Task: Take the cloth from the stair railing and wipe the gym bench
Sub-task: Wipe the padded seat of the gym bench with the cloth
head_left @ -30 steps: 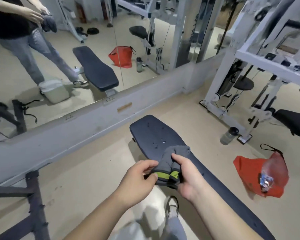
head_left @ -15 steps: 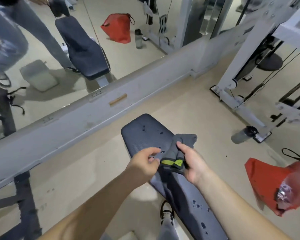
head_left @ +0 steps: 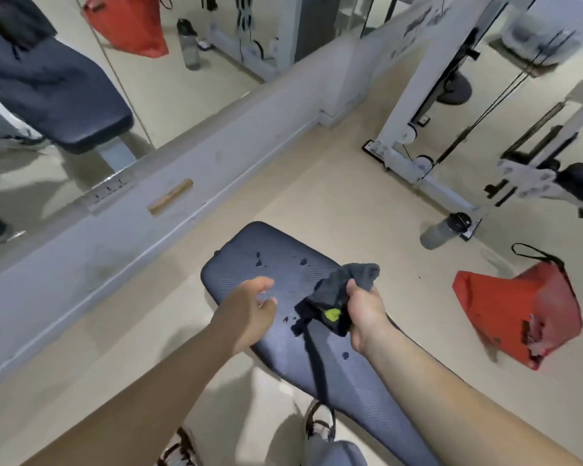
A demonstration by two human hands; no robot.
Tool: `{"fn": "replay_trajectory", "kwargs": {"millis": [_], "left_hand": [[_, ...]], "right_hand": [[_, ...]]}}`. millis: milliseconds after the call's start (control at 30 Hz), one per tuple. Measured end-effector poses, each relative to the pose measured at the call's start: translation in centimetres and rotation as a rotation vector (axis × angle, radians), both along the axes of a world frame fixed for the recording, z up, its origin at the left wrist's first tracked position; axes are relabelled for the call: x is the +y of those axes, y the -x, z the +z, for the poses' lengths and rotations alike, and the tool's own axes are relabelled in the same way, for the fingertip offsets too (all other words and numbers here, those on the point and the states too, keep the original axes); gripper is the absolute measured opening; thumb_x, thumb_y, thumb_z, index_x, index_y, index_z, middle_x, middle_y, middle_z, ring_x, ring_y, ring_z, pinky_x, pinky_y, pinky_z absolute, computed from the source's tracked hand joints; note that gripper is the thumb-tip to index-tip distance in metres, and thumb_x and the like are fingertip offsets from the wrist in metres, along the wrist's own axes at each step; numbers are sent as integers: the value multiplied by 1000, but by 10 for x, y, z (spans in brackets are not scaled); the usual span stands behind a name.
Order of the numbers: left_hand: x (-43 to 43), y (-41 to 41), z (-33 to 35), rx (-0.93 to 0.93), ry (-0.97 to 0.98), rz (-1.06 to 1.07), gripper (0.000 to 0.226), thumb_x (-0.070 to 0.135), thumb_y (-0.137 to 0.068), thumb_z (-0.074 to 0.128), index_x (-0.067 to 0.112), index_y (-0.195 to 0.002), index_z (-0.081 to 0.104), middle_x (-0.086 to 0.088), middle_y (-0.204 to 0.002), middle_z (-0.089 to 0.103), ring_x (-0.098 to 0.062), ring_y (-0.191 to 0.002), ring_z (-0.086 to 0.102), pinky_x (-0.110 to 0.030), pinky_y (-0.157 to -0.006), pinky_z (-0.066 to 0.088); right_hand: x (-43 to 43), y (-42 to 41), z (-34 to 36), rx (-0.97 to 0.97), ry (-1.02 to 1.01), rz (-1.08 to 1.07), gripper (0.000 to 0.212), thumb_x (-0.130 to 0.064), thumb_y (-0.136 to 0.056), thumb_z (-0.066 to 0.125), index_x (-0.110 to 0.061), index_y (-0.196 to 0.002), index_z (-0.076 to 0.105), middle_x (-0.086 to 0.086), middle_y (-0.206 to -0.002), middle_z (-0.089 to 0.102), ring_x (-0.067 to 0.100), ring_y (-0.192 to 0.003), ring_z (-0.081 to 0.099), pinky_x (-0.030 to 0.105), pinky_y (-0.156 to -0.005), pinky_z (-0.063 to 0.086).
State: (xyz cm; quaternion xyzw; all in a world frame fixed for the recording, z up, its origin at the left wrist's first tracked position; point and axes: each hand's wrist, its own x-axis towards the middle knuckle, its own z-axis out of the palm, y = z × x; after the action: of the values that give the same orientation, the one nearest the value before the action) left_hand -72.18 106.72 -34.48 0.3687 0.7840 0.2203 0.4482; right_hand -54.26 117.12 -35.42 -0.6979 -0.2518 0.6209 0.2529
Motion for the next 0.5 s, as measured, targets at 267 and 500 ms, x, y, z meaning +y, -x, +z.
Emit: {"fn": "replay_trajectory", "kwargs": {"millis": [267, 500], "left_hand": [[17, 34, -152, 166, -103, -69, 41, 24, -96, 60, 17, -136, 59, 0, -133, 60, -19, -120, 58, -30, -106, 42], [12, 79, -290, 674, -231, -186, 46, 26, -76, 39, 22, -108, 70, 1, -110, 64, -27, -98, 57, -41, -87, 52]], "right_hand": [[50, 44, -143, -590, -441, 654, 17, -9, -97, 46, -6, -113, 49, 18, -110, 56, 39, -99, 56, 40, -83, 43], [42, 87, -293, -1003, -600, 1093, 82, -43, -99, 38, -14, -165, 0, 10, -173, -14, 27, -159, -15, 47, -126, -11]]}}
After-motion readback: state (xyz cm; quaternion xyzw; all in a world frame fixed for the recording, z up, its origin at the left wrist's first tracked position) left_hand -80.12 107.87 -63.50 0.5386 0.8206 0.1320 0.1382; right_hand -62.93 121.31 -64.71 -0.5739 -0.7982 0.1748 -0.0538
